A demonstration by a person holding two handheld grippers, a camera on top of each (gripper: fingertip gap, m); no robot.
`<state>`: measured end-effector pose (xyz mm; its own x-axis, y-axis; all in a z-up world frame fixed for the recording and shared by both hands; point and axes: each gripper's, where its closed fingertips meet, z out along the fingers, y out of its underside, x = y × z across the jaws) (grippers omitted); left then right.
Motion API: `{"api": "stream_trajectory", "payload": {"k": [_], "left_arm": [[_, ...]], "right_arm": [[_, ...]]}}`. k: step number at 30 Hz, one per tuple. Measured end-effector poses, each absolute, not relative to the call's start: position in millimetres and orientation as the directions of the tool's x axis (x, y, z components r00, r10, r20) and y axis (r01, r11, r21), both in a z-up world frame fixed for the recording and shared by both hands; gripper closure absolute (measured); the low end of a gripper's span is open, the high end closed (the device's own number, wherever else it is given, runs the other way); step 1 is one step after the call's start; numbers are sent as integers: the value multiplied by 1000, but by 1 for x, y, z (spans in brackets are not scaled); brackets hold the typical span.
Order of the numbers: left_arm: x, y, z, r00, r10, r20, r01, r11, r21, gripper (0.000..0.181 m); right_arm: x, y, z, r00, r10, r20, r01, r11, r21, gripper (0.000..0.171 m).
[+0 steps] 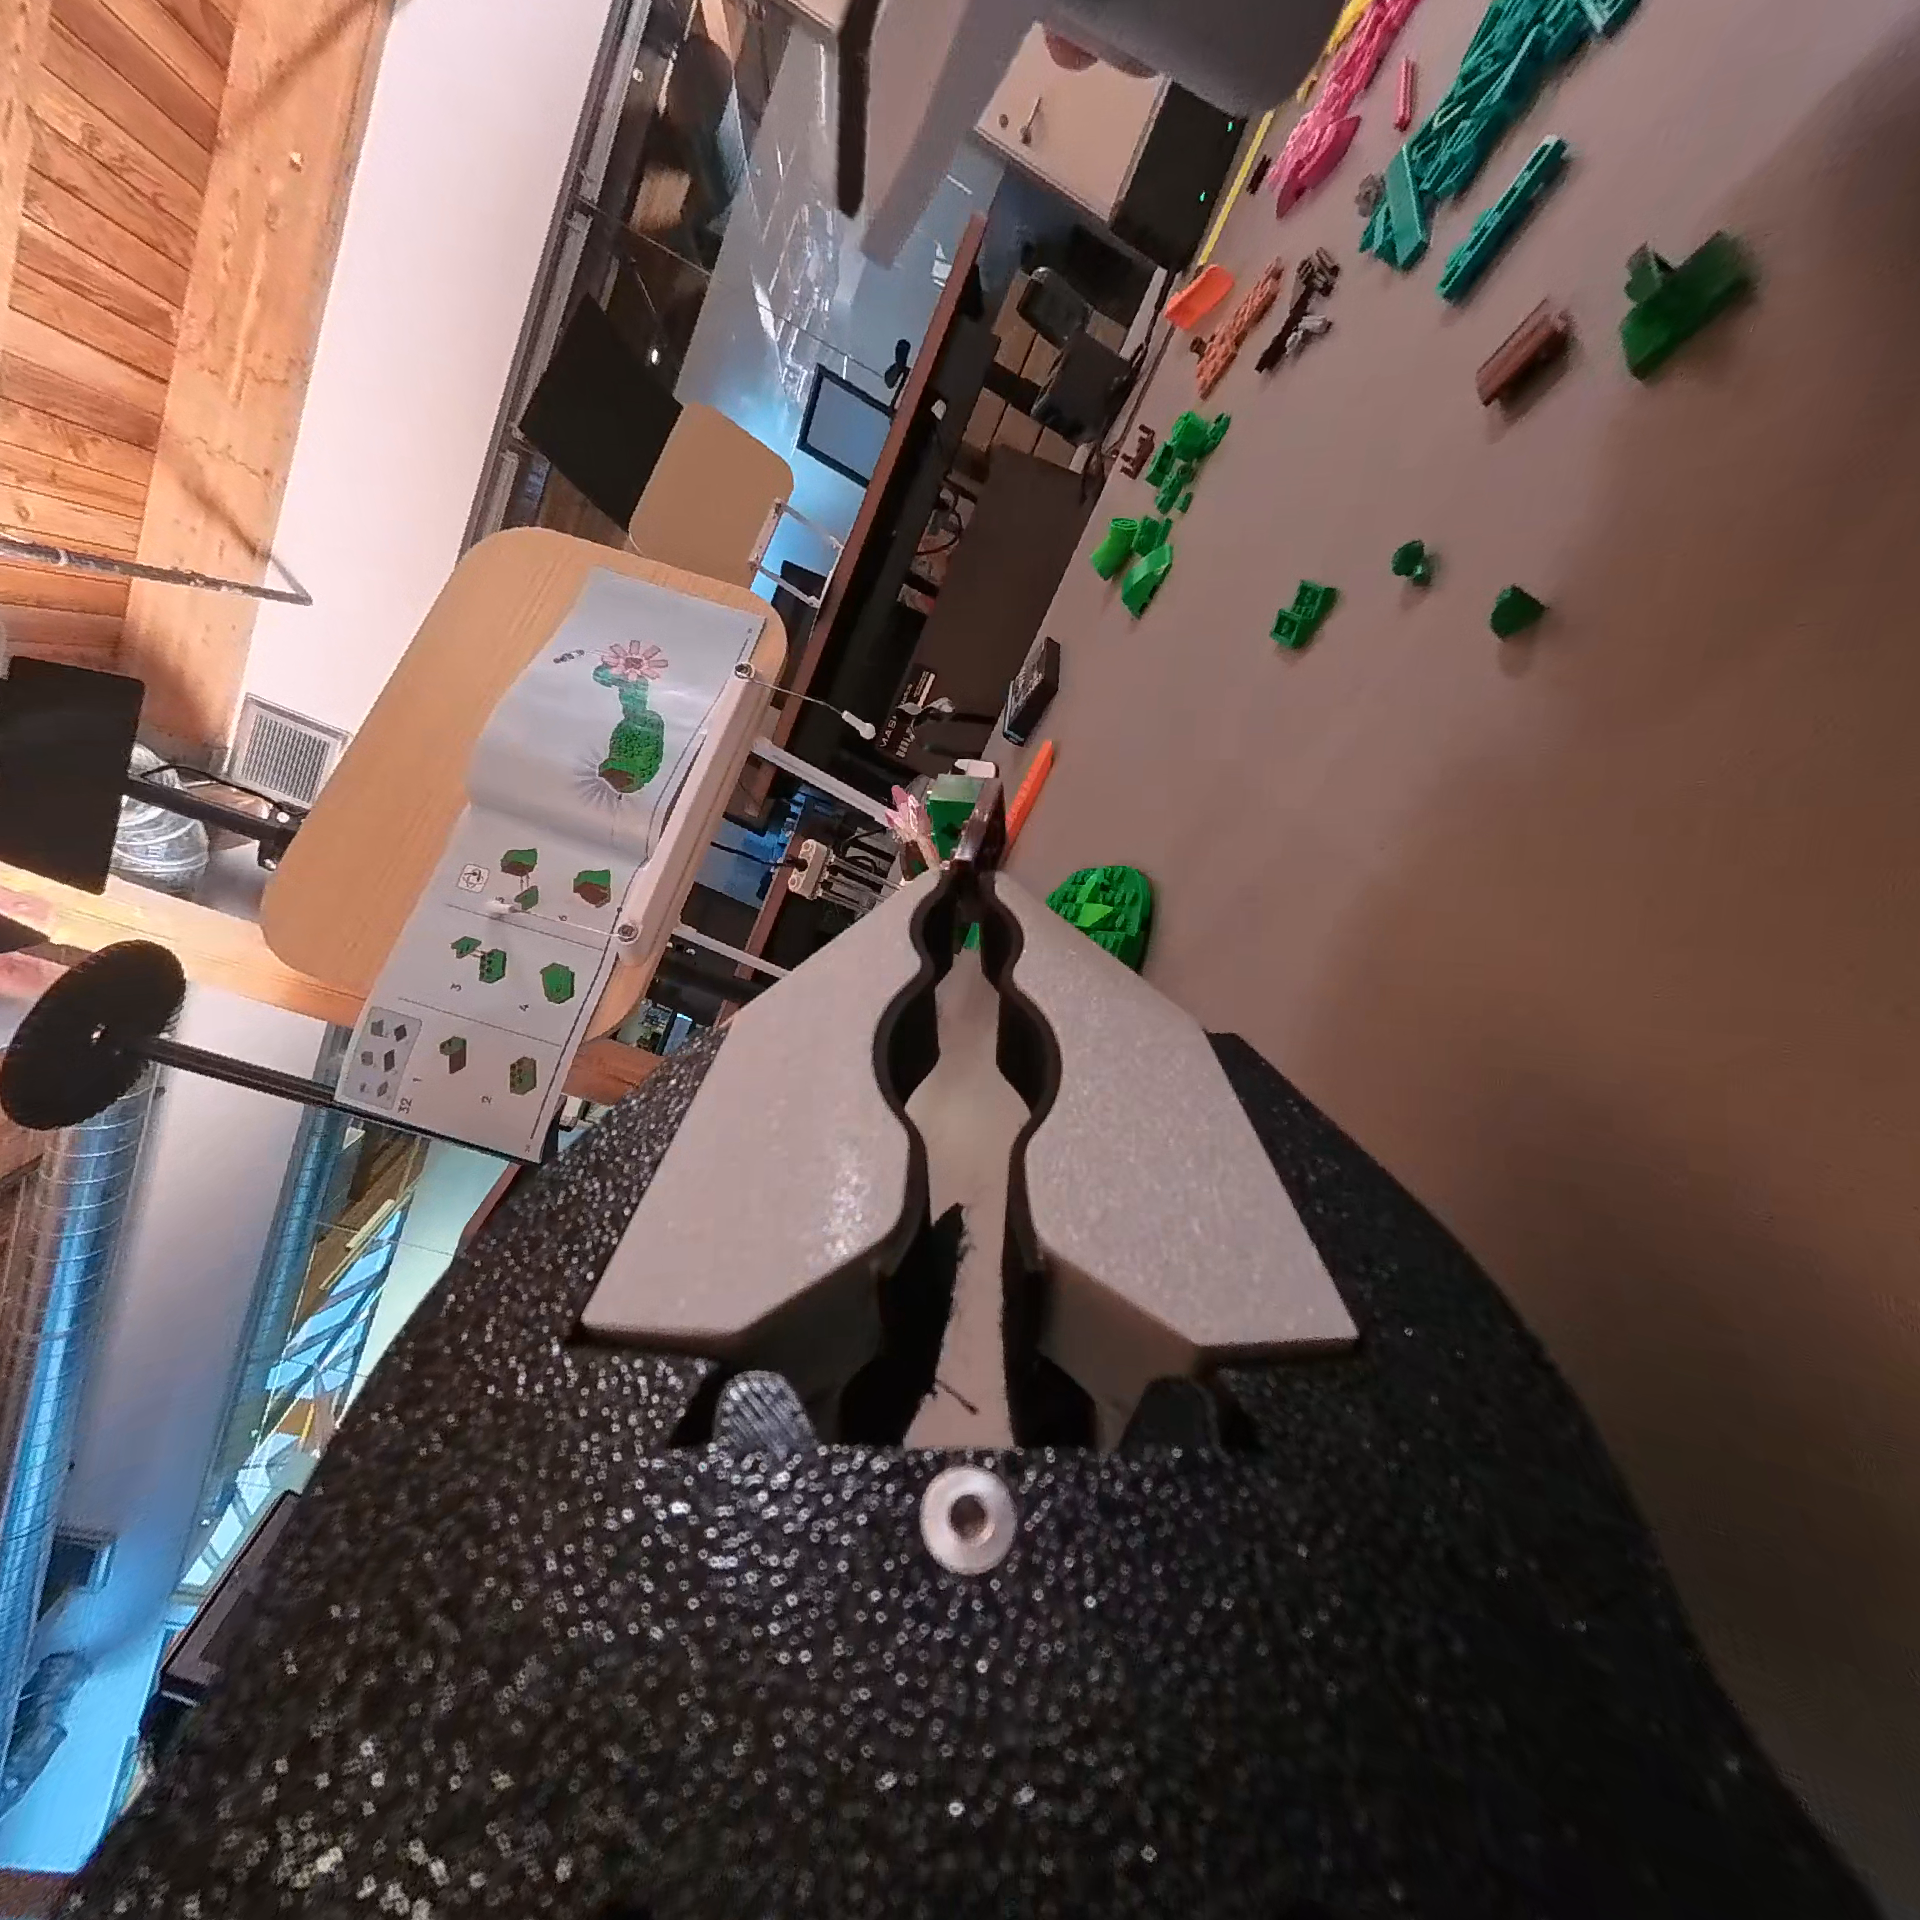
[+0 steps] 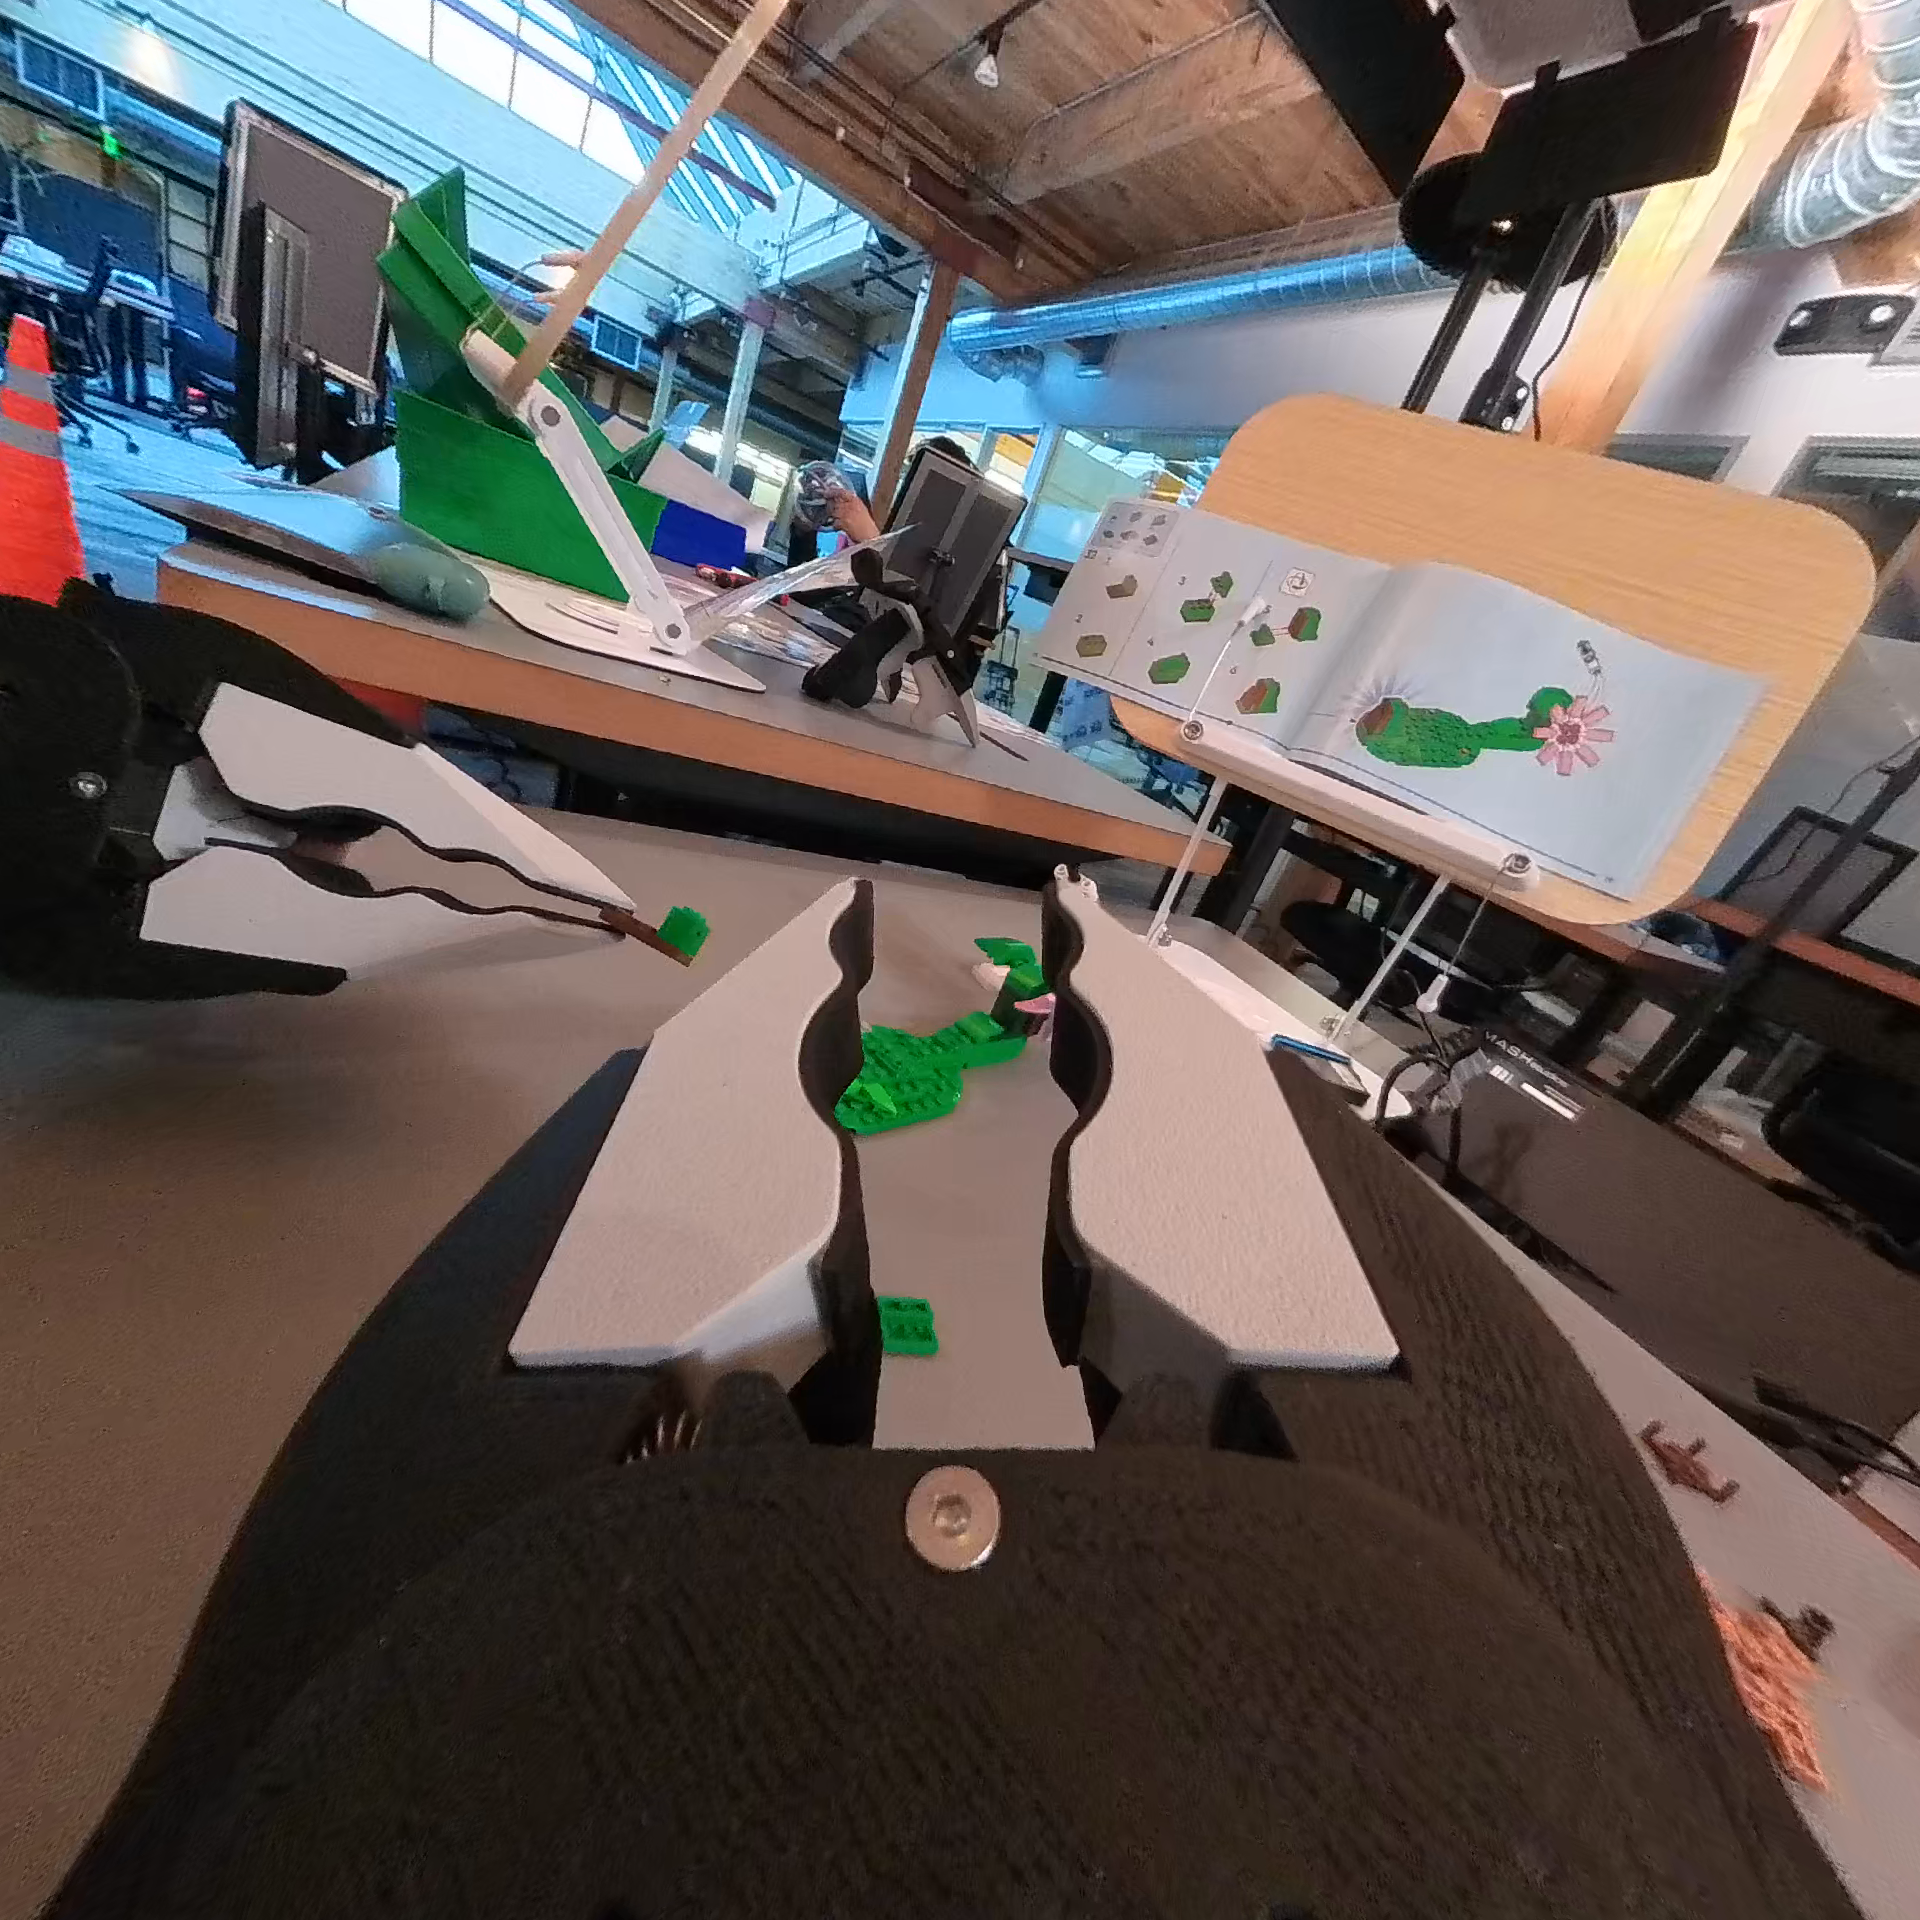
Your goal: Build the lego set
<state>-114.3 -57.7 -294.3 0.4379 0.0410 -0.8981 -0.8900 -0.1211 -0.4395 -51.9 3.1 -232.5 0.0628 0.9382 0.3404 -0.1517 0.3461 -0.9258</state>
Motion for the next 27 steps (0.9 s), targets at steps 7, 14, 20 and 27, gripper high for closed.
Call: {"api": "stream_trajectory", "payload": {"k": [7,14,20,27], "left_arm": [[-111,-59,-295,430,36,-902,-895,-111,-431,181],[-105,-60,-296,397,20,-918,-913,-88,-397,181],[-108,-62,-296,384,14,-923,-919,-84,-384,181],[-107,-63,-297,377,11,-926,-922,-84,-377,181]], "right_arm": [[-46,13,-228,90,932,350,-135,360,-923,142],[-34,39,-217,204,939,277,-170,312,-935,144],[-20,49,-201,325,899,293,-220,374,-901,144],[-26,42,-207,297,900,318,-201,385,-901,146]]}}
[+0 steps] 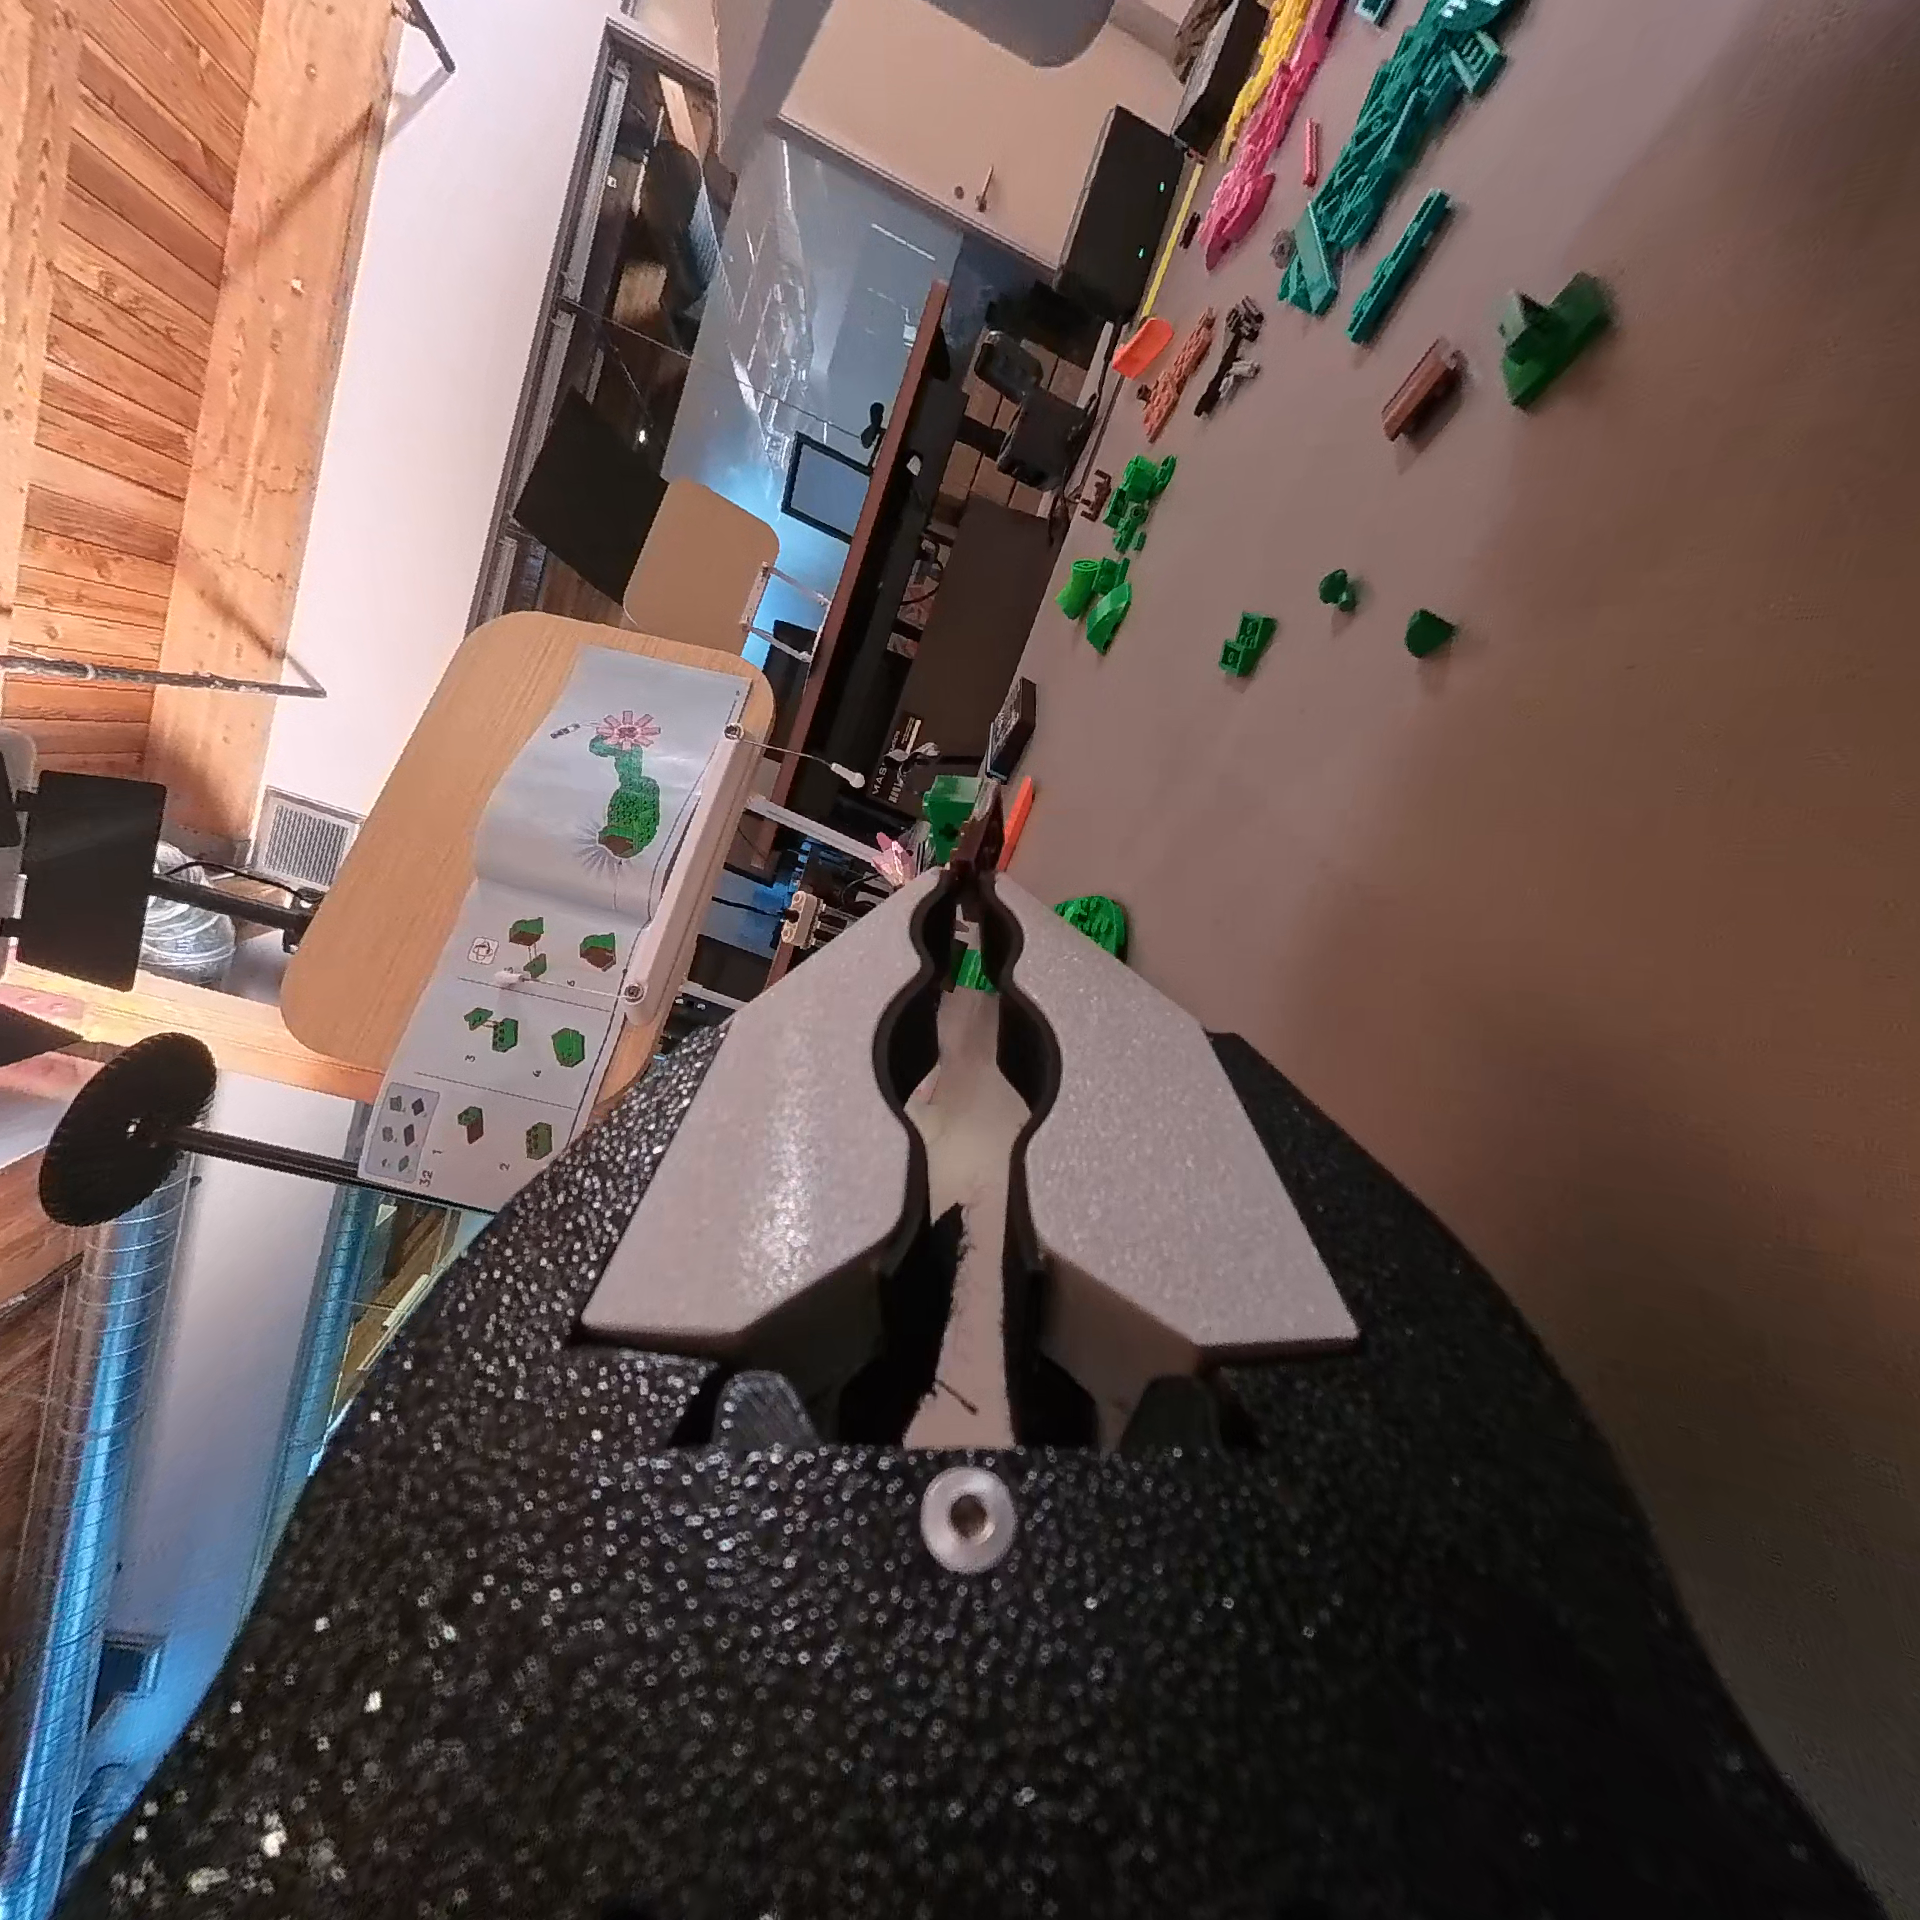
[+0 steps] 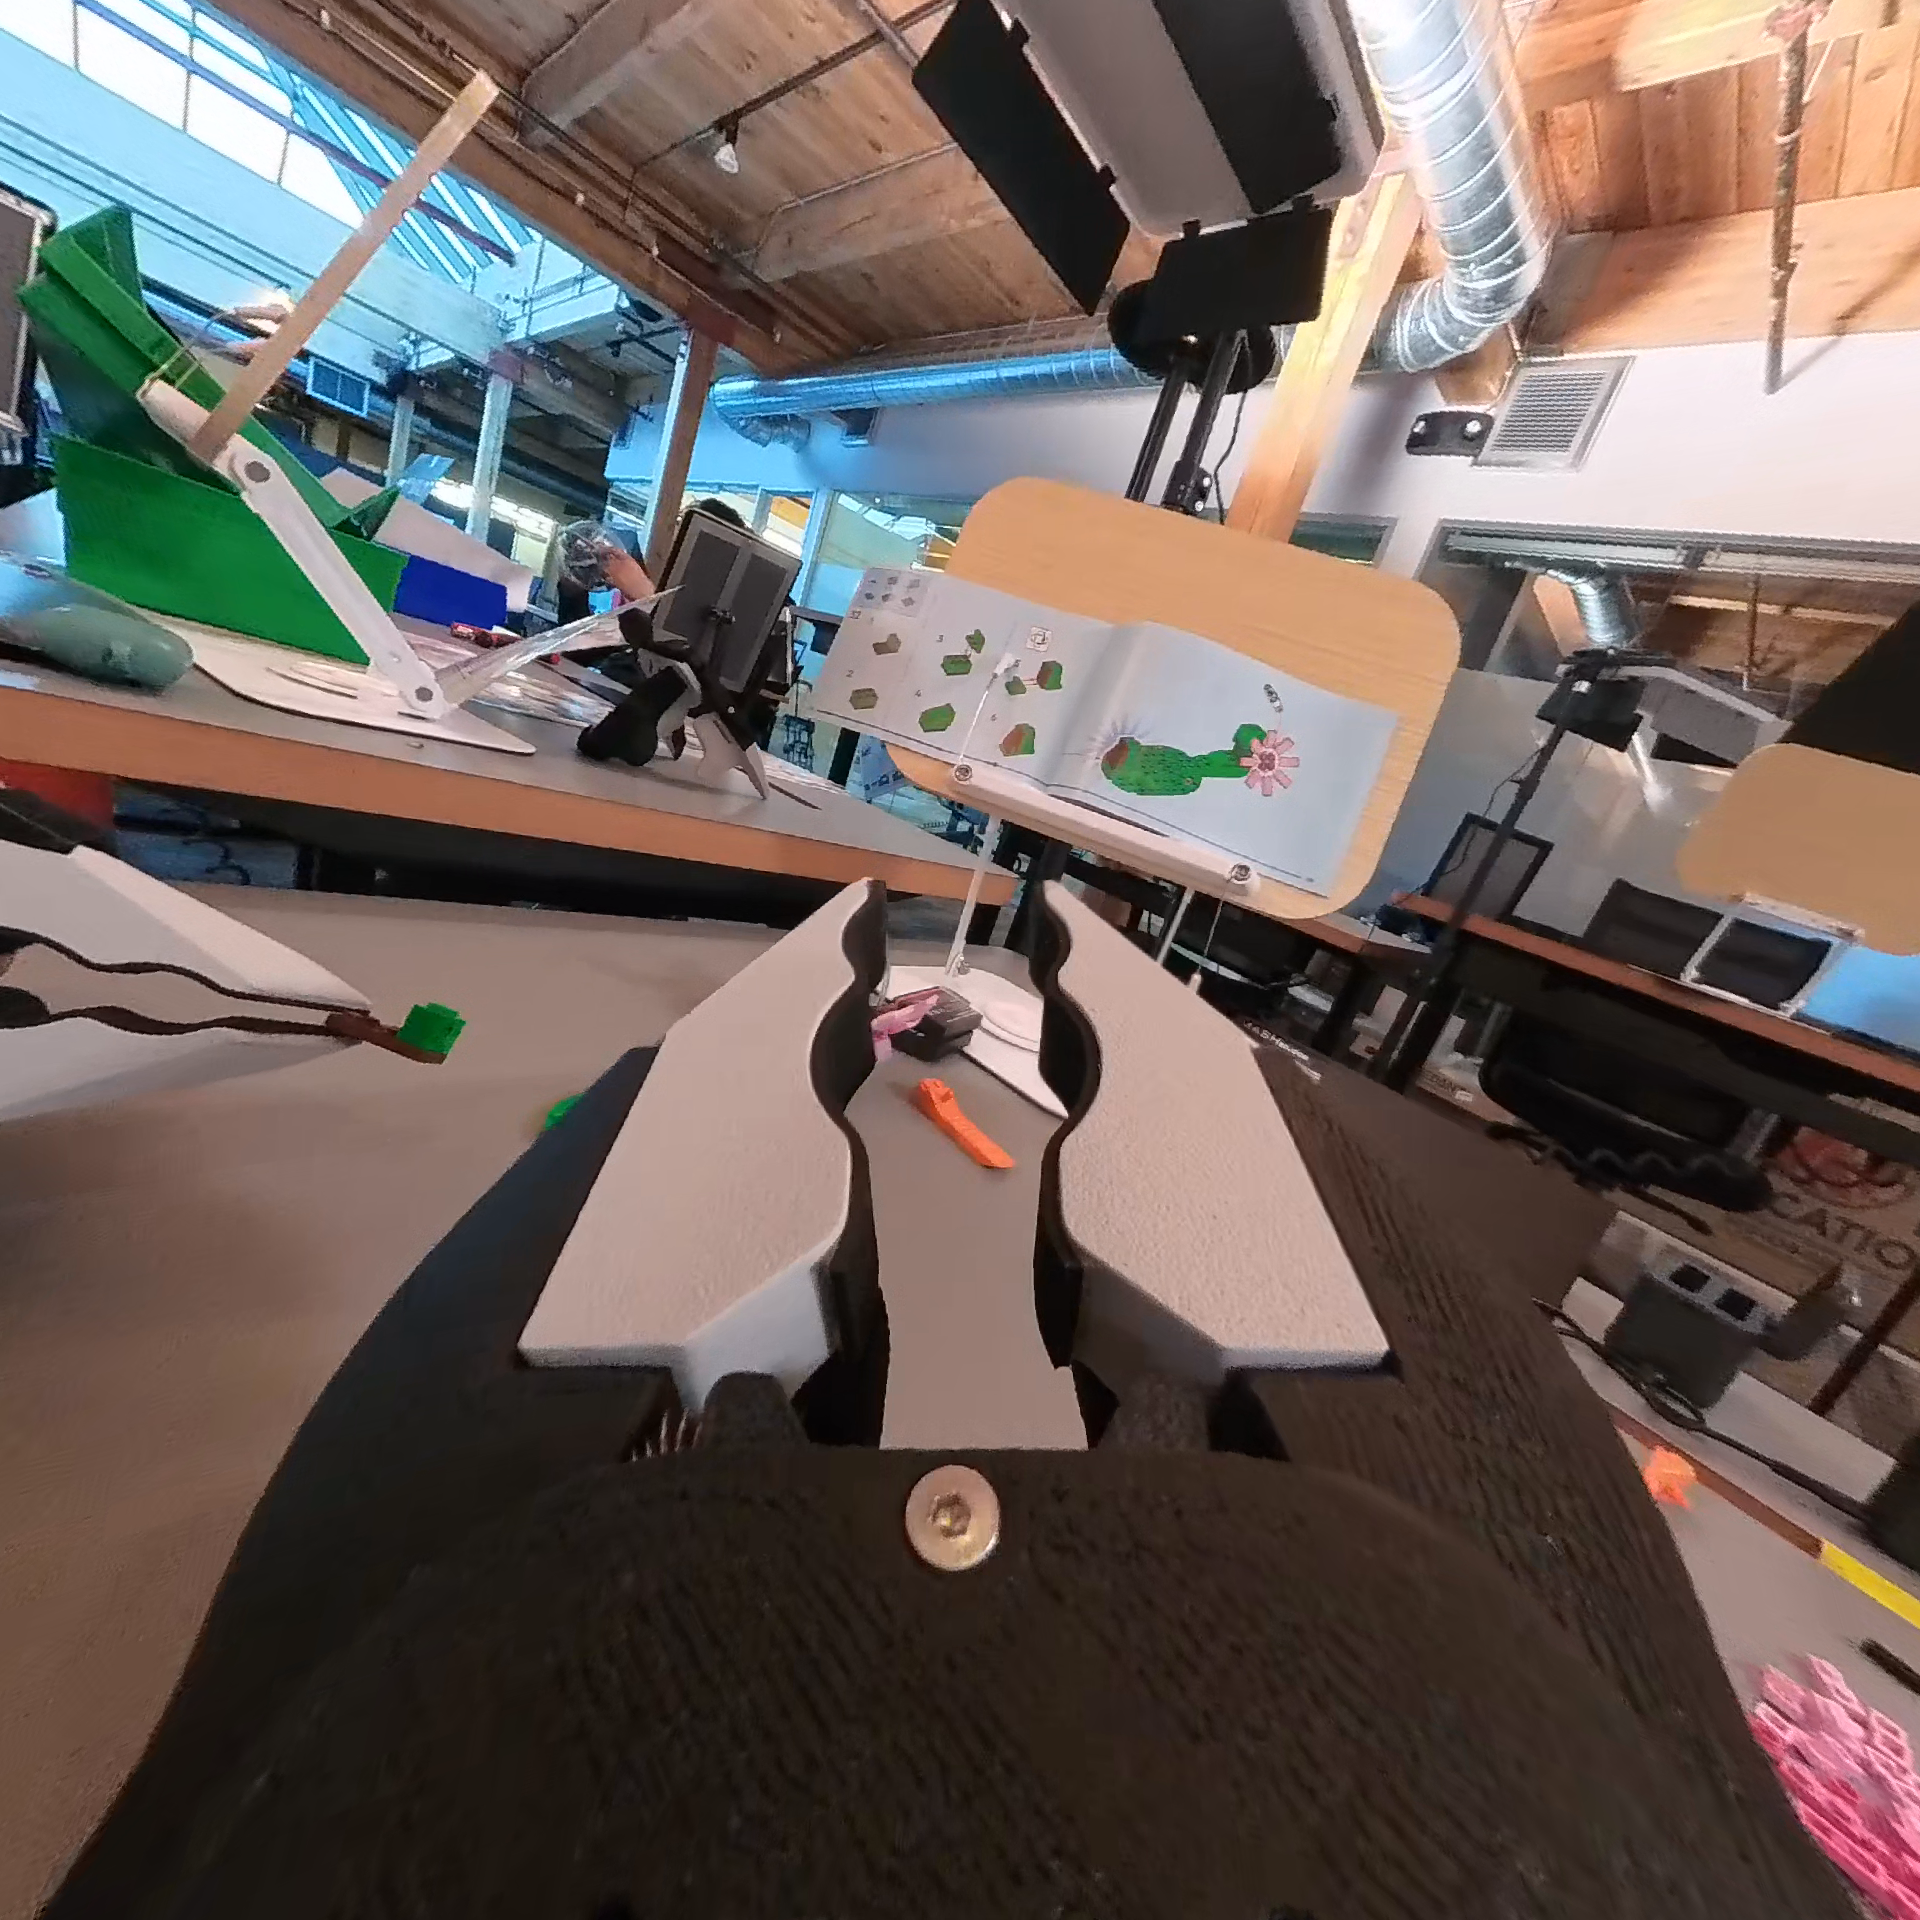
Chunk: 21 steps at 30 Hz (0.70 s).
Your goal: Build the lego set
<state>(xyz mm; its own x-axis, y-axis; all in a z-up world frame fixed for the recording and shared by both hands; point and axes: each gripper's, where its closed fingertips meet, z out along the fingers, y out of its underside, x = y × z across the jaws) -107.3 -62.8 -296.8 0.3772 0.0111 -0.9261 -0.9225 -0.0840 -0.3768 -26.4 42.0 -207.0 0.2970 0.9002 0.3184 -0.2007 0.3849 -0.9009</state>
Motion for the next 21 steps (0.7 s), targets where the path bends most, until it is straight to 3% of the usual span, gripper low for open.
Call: {"api": "stream_trajectory", "payload": {"k": [21], "left_arm": [[-106,-66,-297,362,14,-932,-929,-80,-362,181]], "right_arm": [[-34,32,-213,245,908,338,-189,387,-903,147]]}}
